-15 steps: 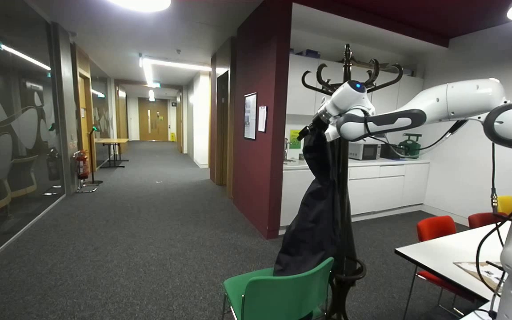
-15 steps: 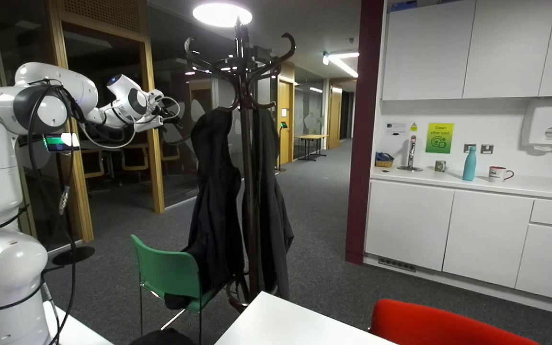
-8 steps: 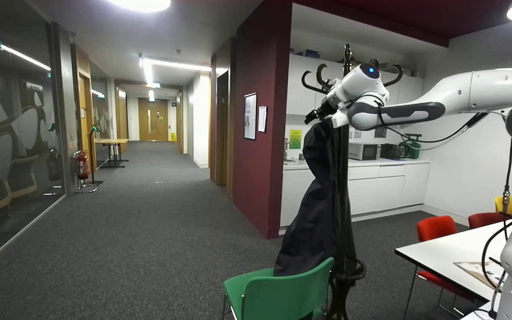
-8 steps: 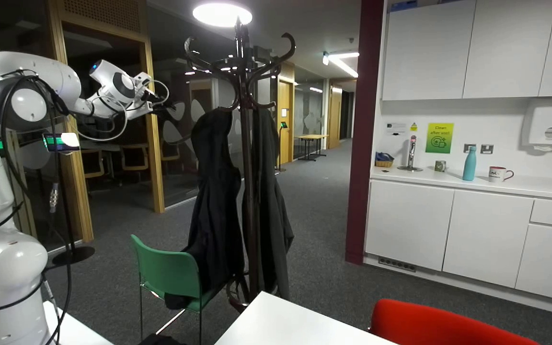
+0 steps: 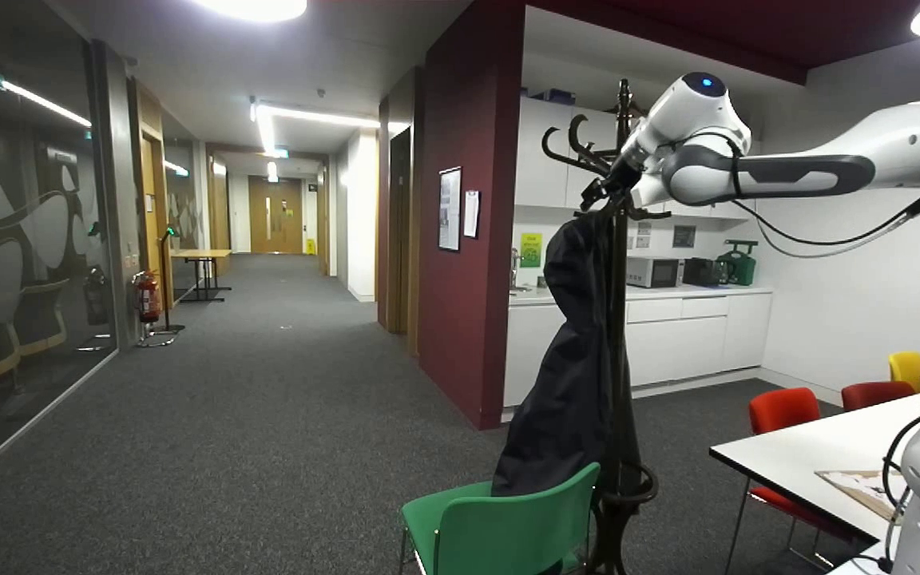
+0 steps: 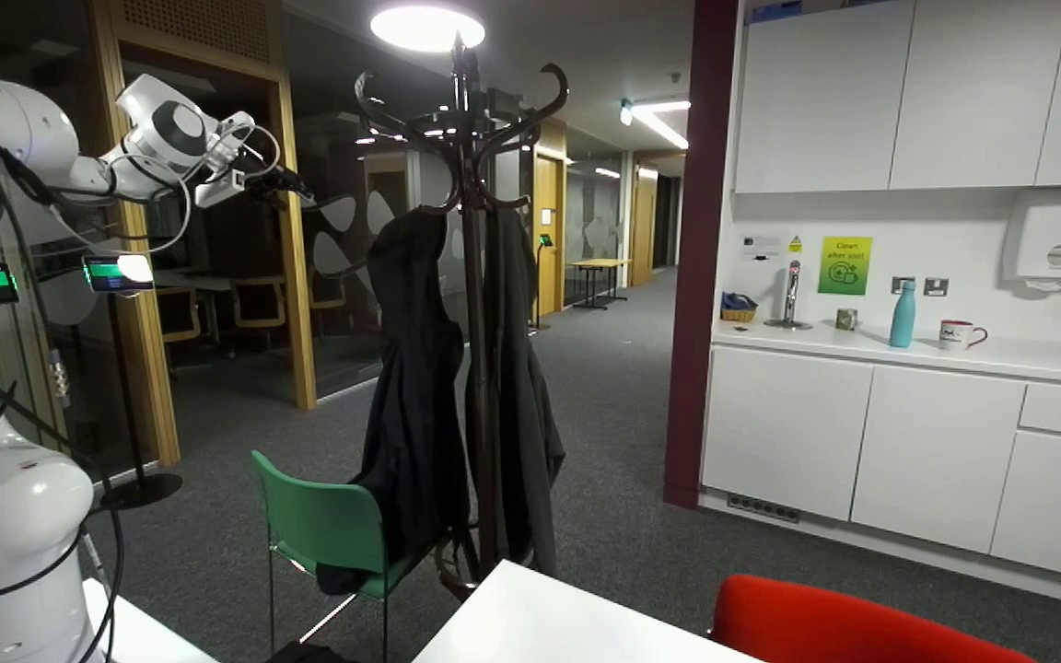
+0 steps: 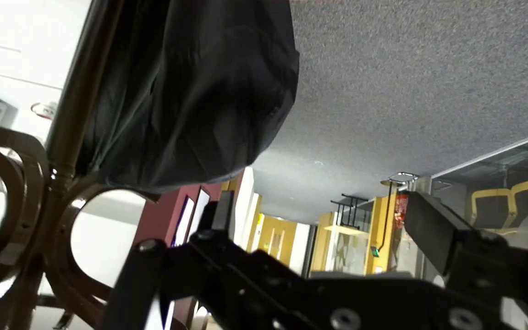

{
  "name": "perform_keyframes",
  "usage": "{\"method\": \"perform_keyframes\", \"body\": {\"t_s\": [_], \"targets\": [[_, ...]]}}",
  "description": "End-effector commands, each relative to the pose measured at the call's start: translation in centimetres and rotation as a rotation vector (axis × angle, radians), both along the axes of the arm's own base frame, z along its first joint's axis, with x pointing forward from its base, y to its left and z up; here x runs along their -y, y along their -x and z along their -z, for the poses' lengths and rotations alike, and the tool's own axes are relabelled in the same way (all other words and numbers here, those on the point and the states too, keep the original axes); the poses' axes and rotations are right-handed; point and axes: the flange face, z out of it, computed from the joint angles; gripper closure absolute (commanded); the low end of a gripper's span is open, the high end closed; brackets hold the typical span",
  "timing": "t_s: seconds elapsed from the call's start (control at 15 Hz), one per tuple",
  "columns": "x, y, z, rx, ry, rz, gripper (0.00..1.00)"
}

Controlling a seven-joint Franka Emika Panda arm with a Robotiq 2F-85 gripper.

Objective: Pick up a jacket and place it on the green chair

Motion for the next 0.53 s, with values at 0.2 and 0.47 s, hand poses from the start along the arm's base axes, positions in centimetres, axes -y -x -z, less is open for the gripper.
{"method": "perform_keyframes", "body": {"t_s": [0.2,0.47], "targets": [[1.1,3.8,-0.3,-0.117,-0.095,0.067,0.0],[1.5,5.2,-0.1,-0.139,-0.115,0.081,0.0]]}}
